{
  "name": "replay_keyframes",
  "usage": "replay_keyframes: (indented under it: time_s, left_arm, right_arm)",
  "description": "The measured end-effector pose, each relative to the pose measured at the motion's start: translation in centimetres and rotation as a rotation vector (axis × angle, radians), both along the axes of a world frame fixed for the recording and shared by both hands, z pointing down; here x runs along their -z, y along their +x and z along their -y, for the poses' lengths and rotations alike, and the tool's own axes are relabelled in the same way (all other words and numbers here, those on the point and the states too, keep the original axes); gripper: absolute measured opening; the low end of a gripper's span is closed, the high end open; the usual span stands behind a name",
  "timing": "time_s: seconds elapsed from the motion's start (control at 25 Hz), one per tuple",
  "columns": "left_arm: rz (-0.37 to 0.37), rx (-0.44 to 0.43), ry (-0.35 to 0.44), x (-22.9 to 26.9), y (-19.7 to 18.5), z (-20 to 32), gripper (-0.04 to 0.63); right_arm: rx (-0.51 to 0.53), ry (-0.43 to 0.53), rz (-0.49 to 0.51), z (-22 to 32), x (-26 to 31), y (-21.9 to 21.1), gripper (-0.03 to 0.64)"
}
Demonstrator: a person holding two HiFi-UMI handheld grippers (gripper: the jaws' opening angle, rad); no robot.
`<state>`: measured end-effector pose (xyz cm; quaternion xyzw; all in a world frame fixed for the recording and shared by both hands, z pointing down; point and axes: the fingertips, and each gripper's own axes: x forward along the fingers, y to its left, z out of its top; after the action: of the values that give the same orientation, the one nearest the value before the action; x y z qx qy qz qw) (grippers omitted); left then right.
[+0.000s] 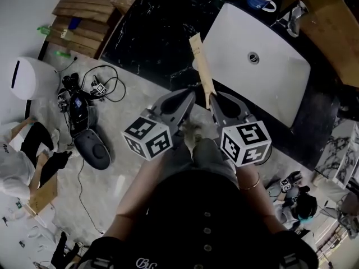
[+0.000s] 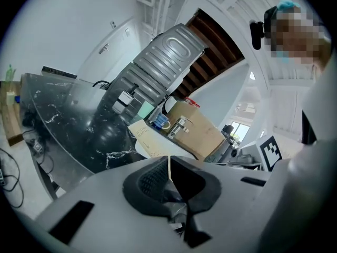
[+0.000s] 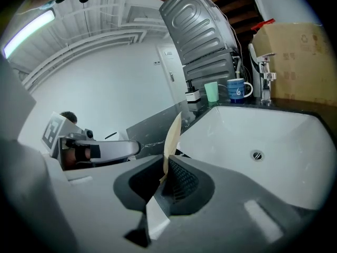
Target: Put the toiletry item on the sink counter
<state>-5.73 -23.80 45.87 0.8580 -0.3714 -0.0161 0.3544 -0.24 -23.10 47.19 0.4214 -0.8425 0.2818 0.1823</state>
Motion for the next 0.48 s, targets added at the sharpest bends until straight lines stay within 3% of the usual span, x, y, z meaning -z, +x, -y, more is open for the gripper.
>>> replay_keyframes:
  time_s: [0.48]
  left_arm:
    - [0.031,-0.010,0.007,-0.35,-0.32,0.22,0.020]
  right_arm:
    - [0.020,-0.012,-0.056,0.05,-0.75,-0.29,0.029]
